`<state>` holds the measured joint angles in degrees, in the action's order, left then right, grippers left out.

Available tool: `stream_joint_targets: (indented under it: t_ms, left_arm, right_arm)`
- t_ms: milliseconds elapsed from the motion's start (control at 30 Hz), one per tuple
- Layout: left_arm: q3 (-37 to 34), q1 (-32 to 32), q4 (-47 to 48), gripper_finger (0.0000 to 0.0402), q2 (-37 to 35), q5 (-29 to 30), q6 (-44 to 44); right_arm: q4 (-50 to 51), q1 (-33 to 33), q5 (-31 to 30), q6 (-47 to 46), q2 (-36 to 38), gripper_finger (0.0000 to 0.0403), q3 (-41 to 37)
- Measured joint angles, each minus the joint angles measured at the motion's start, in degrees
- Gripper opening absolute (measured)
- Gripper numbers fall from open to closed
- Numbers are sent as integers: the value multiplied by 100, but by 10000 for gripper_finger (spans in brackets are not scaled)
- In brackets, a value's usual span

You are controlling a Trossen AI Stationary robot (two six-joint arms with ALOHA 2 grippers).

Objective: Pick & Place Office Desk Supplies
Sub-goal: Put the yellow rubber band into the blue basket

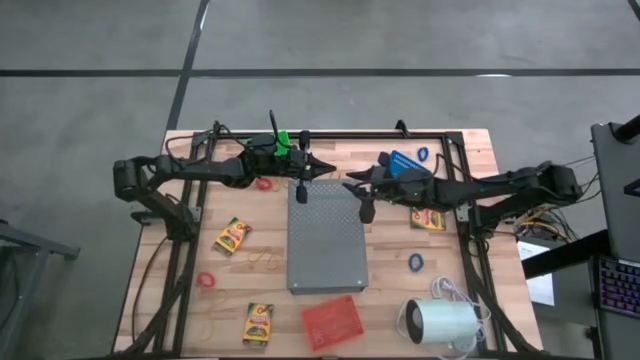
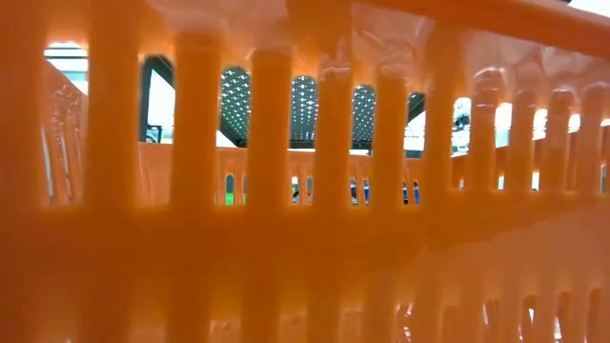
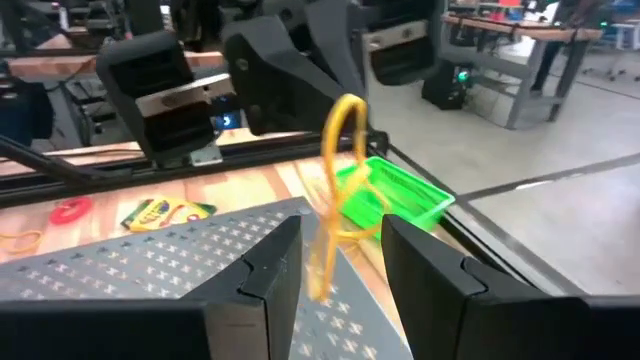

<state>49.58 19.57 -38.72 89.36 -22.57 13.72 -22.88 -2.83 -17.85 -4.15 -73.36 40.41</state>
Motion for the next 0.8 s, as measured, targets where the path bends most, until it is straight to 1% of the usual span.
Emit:
stream_joint_targets:
  t_ms: [200,333,567,800]
  left_arm:
    - [0,0,0,7,0,1,-2]
    - [-4,0,0,7,0,0,-2]
    - [-7,0,151,7,0,2,-4]
    - [-9,0,214,7,0,2,-2]
  right_arm:
    - [-9,0,40,-13,-262,131,241]
    - [-41,-7,358,-176,-499,127,401]
    - [-16,-20,291,4,-924,132,702]
    - [-4,-24,289,30,-923,122,788]
